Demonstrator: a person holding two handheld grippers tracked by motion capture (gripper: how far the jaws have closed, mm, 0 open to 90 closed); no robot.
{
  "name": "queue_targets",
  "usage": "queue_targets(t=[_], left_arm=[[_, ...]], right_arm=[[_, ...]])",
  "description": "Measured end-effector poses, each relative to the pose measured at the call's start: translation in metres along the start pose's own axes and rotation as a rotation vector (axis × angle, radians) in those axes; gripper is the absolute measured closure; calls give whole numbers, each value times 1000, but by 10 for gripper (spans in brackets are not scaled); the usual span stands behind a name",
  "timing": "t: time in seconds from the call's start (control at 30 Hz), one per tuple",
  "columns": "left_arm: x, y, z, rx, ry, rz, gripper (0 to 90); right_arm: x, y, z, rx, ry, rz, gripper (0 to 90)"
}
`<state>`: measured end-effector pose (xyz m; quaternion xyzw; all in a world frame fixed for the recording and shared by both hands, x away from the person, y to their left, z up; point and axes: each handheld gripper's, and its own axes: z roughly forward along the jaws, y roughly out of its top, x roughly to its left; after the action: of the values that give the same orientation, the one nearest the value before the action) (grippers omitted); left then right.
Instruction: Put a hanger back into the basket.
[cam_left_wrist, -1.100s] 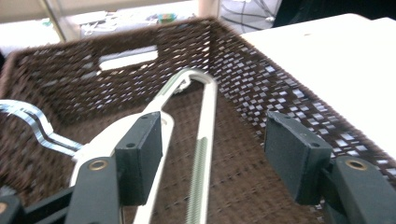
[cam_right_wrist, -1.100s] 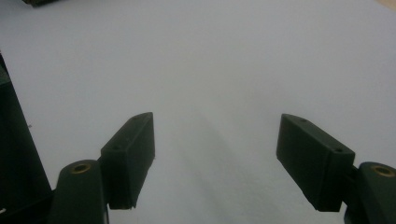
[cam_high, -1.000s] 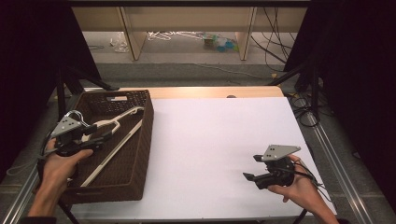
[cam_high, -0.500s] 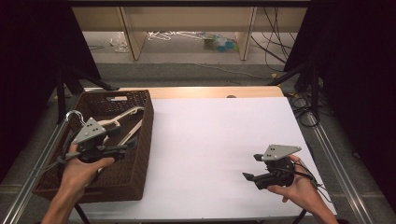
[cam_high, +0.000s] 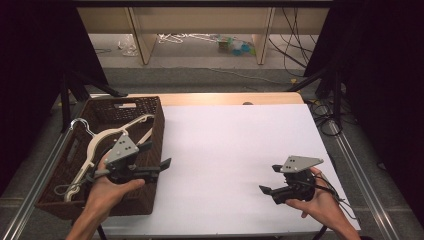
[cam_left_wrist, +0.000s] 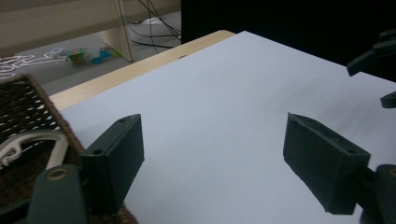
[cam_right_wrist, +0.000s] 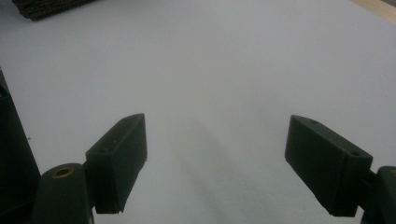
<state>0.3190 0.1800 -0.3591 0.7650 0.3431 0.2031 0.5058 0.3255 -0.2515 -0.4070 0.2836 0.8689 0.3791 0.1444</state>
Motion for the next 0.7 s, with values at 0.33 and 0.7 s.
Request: queue_targets(t=[0.33, 0.7], left_arm=[[-24, -10, 16, 3, -45, 20, 168], [-45, -22, 21, -4, -78, 20, 167]], right_arm=[[3, -1, 0, -42, 0, 6, 207], [8, -5, 4, -77, 23, 17, 192]])
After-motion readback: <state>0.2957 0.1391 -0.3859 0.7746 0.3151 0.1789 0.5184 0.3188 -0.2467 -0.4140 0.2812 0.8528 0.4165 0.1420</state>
